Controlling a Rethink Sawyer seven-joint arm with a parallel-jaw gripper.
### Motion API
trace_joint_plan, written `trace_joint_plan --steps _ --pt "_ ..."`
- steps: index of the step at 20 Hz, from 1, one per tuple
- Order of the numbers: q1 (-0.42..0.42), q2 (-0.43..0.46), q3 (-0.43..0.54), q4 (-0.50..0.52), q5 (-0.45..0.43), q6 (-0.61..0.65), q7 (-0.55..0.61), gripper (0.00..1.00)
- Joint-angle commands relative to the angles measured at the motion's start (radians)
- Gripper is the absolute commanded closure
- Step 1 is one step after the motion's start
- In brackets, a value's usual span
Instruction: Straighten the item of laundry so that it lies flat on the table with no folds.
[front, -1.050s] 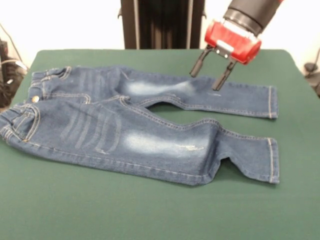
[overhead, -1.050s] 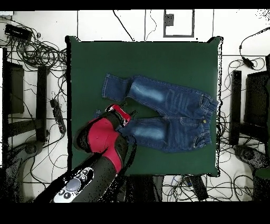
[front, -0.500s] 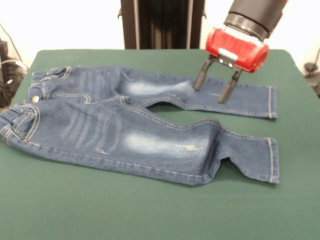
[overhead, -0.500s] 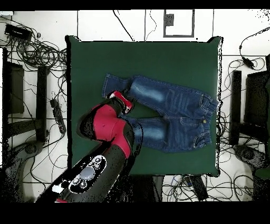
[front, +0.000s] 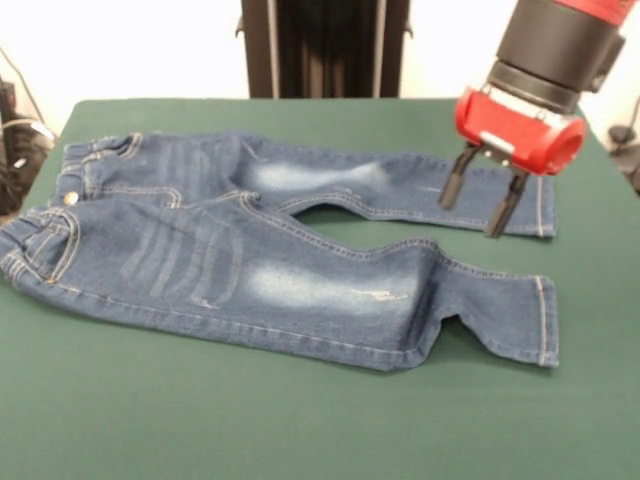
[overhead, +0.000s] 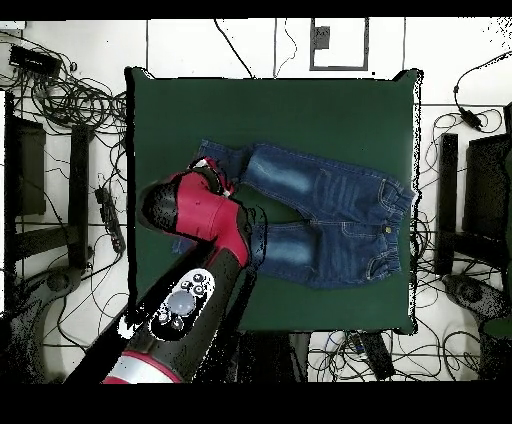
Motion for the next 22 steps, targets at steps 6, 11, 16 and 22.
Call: trace_joint_plan --steps 6,11,16,22 --pt "-0.076 0.049 0.041 -0.284 0.12 0.443 0.453 0.0" --pt "-0.123 0.119 0.01 -0.408 0.133 0.469 0.545 0.0" --pt "-0.167 0.252 -0.05 -0.534 0.138 0.409 0.62 0.0" --pt "-0.198 0.323 -0.05 -0.644 0.154 0.473 0.662 0.0"
